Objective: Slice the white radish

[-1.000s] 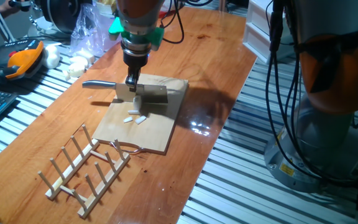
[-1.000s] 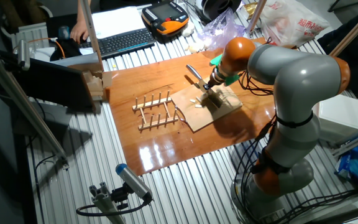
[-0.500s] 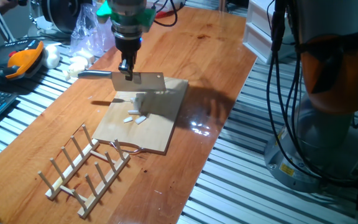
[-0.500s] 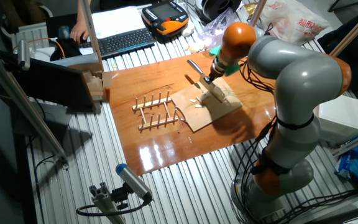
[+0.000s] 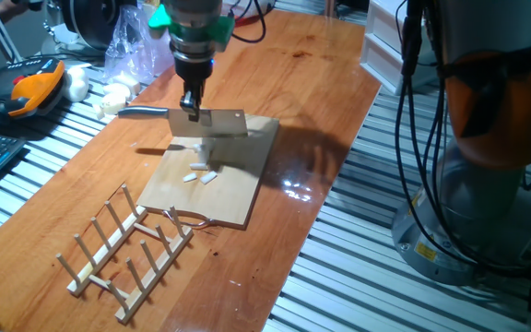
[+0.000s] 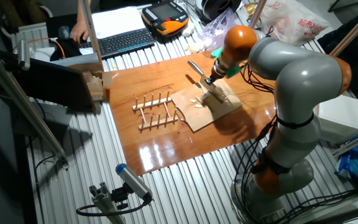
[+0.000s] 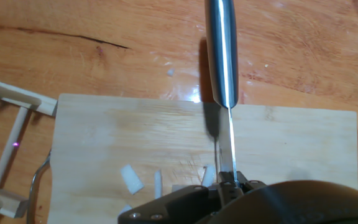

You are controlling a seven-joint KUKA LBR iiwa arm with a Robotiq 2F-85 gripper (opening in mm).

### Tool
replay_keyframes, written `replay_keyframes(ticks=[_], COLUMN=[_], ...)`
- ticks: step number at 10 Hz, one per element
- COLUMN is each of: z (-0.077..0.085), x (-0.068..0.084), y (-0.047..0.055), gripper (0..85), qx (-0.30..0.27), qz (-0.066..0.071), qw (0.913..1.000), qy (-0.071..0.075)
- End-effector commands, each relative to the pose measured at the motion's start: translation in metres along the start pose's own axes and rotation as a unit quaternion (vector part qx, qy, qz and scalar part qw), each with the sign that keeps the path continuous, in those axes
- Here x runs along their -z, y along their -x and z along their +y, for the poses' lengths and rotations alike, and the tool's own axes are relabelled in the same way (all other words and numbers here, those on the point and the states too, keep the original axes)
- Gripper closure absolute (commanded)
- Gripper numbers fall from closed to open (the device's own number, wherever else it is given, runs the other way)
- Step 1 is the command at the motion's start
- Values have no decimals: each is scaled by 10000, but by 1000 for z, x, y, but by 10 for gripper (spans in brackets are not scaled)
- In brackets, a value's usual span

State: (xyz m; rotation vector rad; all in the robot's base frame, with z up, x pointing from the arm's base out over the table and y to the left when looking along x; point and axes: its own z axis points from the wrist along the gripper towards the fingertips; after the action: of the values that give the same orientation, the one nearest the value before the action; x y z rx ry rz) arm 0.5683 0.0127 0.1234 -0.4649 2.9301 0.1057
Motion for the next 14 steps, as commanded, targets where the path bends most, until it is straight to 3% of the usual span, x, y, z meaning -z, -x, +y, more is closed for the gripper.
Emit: replay_keyframes(ticks=[1, 9, 10, 12, 14], z=[-1, 1, 1, 3, 3], x=[-5, -34, -31, -8, 19], y=[-2, -5, -4, 2, 7], gripper=[850, 850, 850, 850, 850], qx=[-2, 39, 12, -88, -99], qz=[-23, -249, -241, -70, 115], qw=[10000, 9997, 9997, 9999, 9999], qy=[19, 15, 41, 115, -8])
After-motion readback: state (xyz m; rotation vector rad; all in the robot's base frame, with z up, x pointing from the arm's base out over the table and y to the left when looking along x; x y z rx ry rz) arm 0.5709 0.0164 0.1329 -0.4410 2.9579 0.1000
